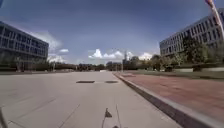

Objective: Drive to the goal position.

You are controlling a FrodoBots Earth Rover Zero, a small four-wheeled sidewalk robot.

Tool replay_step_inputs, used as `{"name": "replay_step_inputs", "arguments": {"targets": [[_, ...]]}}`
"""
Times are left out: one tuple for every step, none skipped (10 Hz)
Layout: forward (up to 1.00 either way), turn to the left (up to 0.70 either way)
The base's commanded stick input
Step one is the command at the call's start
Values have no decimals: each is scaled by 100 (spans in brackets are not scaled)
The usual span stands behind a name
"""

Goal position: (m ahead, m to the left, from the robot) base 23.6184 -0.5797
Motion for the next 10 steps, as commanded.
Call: {"name": "replay_step_inputs", "arguments": {"targets": [[70,0],[70,0],[70,0],[70,0],[70,0],[70,0],[70,0],[70,0],[70,0],[70,0]]}}
